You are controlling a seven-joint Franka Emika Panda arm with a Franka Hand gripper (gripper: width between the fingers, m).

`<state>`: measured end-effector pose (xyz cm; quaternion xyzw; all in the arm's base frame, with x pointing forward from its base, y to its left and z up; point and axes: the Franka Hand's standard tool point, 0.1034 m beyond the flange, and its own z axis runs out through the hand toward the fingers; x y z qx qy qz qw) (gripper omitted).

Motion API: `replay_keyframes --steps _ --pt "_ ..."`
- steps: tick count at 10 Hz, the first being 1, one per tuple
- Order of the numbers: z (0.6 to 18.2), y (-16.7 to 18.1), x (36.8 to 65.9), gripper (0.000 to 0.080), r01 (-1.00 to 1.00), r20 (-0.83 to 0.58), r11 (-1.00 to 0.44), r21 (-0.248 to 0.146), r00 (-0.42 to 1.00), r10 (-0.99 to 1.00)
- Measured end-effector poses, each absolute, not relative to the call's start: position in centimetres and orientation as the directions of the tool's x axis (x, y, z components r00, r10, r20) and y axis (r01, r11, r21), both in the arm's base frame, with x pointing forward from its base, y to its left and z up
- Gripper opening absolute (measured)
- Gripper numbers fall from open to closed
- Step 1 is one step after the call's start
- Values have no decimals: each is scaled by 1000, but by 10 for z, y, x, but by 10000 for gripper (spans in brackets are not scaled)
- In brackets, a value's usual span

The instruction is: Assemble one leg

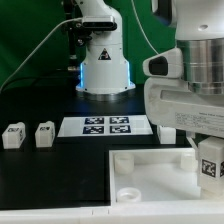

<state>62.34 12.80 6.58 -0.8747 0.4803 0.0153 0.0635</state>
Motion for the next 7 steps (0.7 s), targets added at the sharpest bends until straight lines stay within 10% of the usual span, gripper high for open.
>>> replay_keyframes --steps 3,5,7 --pt "64 130 628 294 -989 -187 -115 -88 130 -974" --pt "64 130 629 294 -992 -201 -92 -91 108 -974" --pt "64 130 629 550 -982 -195 -157 -104 175 -965"
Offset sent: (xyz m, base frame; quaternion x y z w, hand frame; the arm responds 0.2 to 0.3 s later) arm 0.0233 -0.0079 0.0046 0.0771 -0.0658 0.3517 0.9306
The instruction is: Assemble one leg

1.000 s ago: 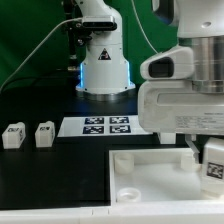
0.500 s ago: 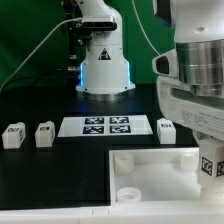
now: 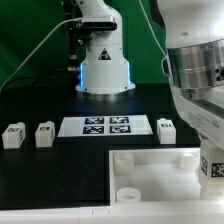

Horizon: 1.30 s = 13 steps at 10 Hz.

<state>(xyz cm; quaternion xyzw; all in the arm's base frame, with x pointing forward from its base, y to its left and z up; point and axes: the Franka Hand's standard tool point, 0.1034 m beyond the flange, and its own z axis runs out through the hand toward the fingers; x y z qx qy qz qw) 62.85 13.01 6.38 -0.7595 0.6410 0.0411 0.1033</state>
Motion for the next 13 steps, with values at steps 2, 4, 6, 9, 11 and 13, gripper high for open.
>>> replay_keyframes --steps 2,4,6,9,11,13 --pt "62 129 624 629 -934 -164 -341 -106 355 -920" --pt "64 126 627 643 -770 -83 -627 -118 636 -767" --pt "64 124 627 649 -582 -49 -802 -134 812 -582" --pt "70 124 632 649 -312 5 -944 -104 949 -314" --pt "69 125 632 636 -343 3 -934 -105 939 -345" --pt "69 127 632 468 -437 -10 -893 -109 898 -439"
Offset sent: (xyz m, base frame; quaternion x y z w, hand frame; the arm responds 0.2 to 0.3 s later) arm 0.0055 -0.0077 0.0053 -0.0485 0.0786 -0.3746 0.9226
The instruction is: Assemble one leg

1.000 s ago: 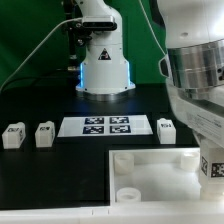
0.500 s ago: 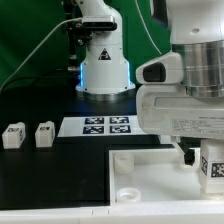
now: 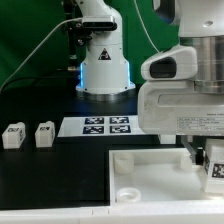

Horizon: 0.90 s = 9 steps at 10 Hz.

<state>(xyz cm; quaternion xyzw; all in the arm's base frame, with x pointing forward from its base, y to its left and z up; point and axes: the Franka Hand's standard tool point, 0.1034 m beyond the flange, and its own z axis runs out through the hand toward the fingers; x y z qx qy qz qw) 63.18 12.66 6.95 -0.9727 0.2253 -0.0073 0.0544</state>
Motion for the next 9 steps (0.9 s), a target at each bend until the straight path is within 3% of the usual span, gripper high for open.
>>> replay_keyframes --steps 1,3,4,5,7,8,9 --pt "68 124 629 301 -561 -32 -822 -99 827 -561" --pt "67 124 629 294 -704 -53 -704 -94 709 -703" --pt "67 125 629 294 -874 -98 -477 -89 485 -869" --pt "66 124 630 294 -895 -113 -436 -95 445 -888" --pt "64 122 633 294 -996 -213 28 -79 -10 -977" --pt "63 122 633 294 -986 -232 146 -79 -125 -965" --pt "63 122 633 294 -985 -232 154 -83 -131 -964"
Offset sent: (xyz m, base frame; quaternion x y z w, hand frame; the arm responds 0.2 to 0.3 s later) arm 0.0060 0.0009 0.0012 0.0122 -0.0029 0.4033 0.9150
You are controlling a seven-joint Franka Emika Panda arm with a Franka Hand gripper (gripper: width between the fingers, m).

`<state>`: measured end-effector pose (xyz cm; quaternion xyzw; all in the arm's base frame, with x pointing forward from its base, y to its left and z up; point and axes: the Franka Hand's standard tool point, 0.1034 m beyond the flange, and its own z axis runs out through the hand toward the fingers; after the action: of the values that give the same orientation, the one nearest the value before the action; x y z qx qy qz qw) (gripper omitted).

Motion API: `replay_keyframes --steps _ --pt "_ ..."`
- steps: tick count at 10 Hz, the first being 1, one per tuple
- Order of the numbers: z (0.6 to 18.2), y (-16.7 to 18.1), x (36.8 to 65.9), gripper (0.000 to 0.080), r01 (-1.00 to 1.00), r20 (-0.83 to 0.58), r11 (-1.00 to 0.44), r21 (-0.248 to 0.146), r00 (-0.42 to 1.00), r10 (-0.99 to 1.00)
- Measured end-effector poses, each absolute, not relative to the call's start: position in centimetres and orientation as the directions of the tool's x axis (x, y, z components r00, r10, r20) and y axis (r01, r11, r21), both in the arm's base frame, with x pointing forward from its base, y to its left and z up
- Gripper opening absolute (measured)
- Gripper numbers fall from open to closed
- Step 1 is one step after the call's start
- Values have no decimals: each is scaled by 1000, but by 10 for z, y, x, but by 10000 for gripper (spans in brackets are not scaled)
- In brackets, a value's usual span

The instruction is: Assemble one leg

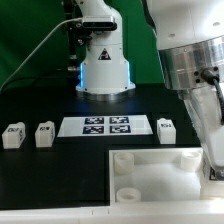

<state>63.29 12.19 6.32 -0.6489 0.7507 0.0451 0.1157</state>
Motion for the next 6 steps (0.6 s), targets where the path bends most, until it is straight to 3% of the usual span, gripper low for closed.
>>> replay_keyframes --steps 1,2,3,4,5,6 --pt "63 122 633 366 -988 -229 123 -89 -99 -968" --pt "62 122 632 366 -991 -225 88 -96 -64 -972" --pt "62 122 632 542 -992 -225 88 -96 -64 -972" --pt "61 122 631 542 -991 -191 -73 -116 95 -977" --pt "61 123 629 627 -958 -143 -260 -122 276 -950" --pt "63 127 628 643 -894 -94 -434 -114 444 -891"
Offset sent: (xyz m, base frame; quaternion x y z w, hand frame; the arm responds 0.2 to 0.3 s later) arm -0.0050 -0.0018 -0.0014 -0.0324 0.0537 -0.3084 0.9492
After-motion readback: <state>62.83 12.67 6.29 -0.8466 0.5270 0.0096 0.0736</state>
